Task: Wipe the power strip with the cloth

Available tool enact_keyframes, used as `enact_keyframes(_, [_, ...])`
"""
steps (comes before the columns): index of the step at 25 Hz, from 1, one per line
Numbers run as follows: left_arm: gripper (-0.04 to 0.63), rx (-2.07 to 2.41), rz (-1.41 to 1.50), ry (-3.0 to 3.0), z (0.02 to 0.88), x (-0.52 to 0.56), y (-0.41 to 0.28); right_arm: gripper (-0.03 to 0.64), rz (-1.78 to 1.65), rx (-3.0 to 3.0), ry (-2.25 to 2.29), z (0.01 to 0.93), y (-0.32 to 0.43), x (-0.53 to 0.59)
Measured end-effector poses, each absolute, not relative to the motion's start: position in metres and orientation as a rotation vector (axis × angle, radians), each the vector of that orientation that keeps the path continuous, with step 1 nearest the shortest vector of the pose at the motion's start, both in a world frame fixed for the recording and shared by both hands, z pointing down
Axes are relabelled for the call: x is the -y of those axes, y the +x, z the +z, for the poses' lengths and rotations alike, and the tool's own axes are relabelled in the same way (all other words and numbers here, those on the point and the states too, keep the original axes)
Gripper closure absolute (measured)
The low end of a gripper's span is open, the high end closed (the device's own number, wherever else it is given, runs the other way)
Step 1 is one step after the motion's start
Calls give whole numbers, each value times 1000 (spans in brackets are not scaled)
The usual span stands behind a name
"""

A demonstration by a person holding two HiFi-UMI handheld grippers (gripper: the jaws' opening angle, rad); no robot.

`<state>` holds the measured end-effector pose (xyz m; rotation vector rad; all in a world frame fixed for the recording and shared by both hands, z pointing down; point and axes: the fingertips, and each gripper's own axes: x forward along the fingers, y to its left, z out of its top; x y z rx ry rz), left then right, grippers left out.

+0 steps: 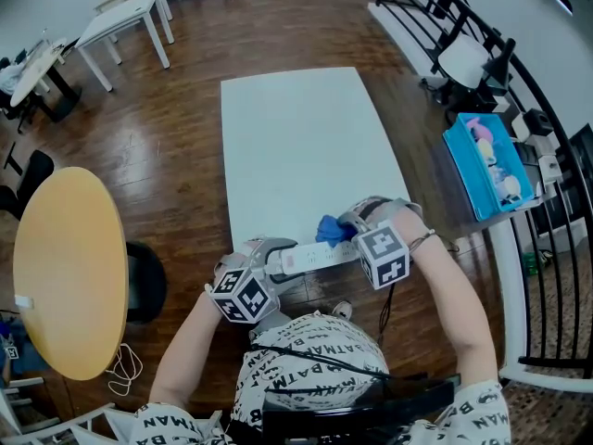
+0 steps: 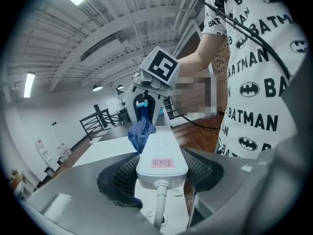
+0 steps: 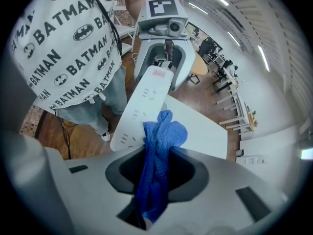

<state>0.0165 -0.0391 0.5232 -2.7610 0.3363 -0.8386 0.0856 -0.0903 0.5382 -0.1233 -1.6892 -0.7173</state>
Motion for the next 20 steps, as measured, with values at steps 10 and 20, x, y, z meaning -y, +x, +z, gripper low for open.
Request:
enact_keyframes(10, [316, -367, -843, -2777, 523, 47, -1, 495, -593, 1665, -14, 558, 134, 104])
enact_keyframes(20, [316, -467, -877, -2903, 562, 93, -17, 497, -307, 1847, 527, 542, 155, 139])
